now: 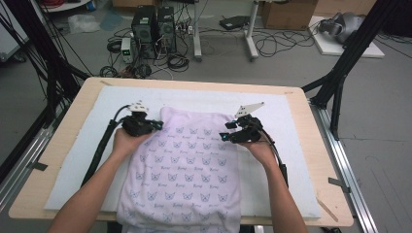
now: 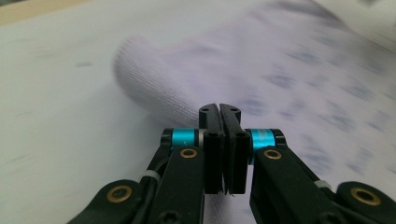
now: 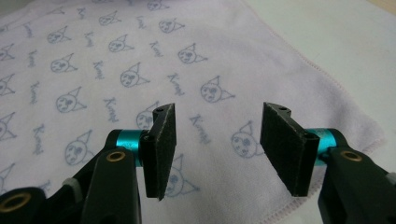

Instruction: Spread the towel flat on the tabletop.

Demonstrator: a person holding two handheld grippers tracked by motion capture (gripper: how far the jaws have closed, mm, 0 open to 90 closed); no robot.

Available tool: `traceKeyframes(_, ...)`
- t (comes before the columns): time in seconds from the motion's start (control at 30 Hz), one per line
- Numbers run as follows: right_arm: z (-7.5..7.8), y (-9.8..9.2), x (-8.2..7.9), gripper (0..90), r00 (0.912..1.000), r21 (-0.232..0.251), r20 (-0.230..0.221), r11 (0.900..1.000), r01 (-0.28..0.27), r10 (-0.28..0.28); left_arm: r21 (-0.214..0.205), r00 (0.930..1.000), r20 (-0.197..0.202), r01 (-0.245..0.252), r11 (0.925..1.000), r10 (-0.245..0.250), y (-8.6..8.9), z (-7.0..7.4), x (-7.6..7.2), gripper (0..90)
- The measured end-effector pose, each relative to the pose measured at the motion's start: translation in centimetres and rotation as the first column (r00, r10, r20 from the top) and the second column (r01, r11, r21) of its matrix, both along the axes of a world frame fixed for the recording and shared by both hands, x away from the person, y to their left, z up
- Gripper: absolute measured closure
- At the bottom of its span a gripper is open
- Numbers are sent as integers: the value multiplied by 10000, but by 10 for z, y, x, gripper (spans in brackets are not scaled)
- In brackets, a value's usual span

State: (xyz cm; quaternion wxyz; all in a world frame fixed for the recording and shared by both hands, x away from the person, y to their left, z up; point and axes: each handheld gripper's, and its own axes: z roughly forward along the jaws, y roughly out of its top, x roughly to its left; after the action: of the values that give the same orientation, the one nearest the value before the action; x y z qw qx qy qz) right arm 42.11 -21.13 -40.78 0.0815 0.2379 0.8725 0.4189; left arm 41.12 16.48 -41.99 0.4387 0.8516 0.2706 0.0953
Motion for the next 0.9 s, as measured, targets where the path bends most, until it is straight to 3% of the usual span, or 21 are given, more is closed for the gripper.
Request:
traceKeyframes(0.03, 0, 0, 0, 454, 10000, -5, 10, 10000, -19, 19, 466, 9991, 331, 248, 9986, -264, -6, 3, -4, 744)
traceKeyframes(0.07, 0, -1, 0, 454, 10000, -18, 4, 10000, -4, 4, 534, 9983, 502, 271, 9982, -298, -8, 5, -6, 705)
traceKeyframes(0.1, -1, 0, 0, 452, 10000, -57, -53, 10000, 9, -9, 294, 9981, 589, 177, 9994, -194, -8, 8, -6, 698)
traceKeyframes(0.17, -3, 0, 0, 451, 10000, -143, -73, 9999, -10, 9, 266, 9971, 760, -75, 9996, 54, -6, 12, -6, 688)
traceKeyframes(0.33, -10, 4, 1, 455, 9998, -516, -181, 9987, 25, -34, 536, 9980, 567, -307, 9981, 276, -10, 4, -2, 624)
traceKeyframes(0.47, -16, 7, 4, 454, 9995, -639, -320, 9980, 9, -29, 1209, 9973, 565, -536, 9912, 470, -22, -8, 3, 579)
traceKeyframes(0.5, -16, 8, 4, 455, 9994, -698, -342, 9976, 5, -29, 1300, 9976, 467, -576, 9898, 519, -24, -11, 4, 589)
traceKeyframes(0.53, -17, 9, 4, 454, 9995, -719, -313, 9974, -26, 4, 1477, 9986, 385, -416, 9882, 362, -26, -13, 5, 662)
traceKeyframes(0.6, -17, 10, 4, 455, 9996, -683, -287, 9977, -34, 15, 1751, 9970, 588, -605, 9827, 509, -27, -15, 6, 832)
traceKeyframes(0.63, -16, 10, 3, 455, 9996, -688, -274, 9976, -35, 16, 1849, 9926, 892, -975, 9779, 821, -27, -14, 6, 850)
traceKeyframes(0.67, -16, 10, 4, 457, 9997, -697, -252, 9976, -47, 30, 1938, 9797, 1511, -1601, 9679, 1318, -25, -10, 6, 857)
traceKeyframes(0.7, -16, 9, 3, 457, 9996, -694, -266, 9976, -32, 14, 2027, 9512, 2351, -2492, 9470, 2000, -19, -5, 8, 859)
traceKeyframes(0.73, -16, 9, 4, 457, 9996, -701, -277, 9975, -5, -15, 1762, 9046, 2959, -3674, 9132, 3068, -8, 2, 11, 859)
traceKeyframes(0.77, -16, 8, 4, 457, 9995, -684, -307, 9976, 45, -66, 1113, 8657, 2996, -4492, 8865, 4010, 6, 8, 16, 838)
traceKeyframes(0.8, -16, 7, 4, 457, 9994, -673, -319, 9977, 82, -104, 687, 8423, 2734, -4987, 8640, 4645, 20, 12, 21, 724)
traceKeyframes(0.83, -15, 6, 4, 456, 9995, -646, -305, 9979, 105, -125, 570, 8374, 2502, -5137, 8561, 4859, 32, 15, 23, 660)
traceKeyframes(0.87, -14, 6, 3, 457, 9996, -631, -267, 9980, 103, -120, 740, 8398, 2390, -5162, 8533, 4874, 41, 15, 23, 658)
traceKeyframes(0.9, -14, 5, 3, 459, 9995, -623, -275, 9980, 121, -139, 848, 8484, 2174, -5090, 8566, 4826, 47, 15, 22, 646)
